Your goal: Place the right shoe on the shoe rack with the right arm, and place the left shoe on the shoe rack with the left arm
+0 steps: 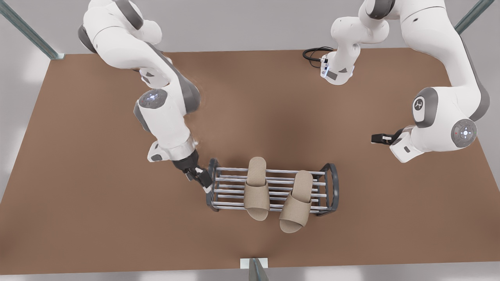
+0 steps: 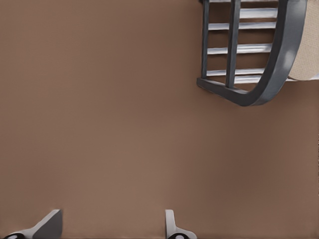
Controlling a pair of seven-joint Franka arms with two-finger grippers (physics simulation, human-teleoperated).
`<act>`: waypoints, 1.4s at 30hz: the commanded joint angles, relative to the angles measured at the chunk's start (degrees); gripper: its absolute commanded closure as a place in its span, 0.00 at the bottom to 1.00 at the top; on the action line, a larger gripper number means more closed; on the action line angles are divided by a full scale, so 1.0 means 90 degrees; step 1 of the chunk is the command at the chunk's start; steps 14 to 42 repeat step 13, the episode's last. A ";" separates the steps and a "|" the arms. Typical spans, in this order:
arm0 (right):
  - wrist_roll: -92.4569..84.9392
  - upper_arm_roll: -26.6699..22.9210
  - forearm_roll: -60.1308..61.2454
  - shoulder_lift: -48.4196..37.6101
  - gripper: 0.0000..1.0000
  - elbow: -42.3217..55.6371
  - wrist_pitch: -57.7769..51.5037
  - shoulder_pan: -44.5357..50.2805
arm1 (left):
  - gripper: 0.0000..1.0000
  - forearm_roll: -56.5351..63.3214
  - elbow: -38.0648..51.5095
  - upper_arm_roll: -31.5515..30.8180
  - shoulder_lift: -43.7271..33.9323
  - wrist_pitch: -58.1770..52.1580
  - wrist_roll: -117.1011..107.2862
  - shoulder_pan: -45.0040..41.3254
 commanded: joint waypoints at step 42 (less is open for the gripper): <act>-0.8331 -0.0395 0.0392 -0.1439 0.00 -0.0057 -0.5632 -0.1635 | 0.00 -0.0046 0.0004 0.0001 -0.0002 -0.0122 -0.1423 -0.0001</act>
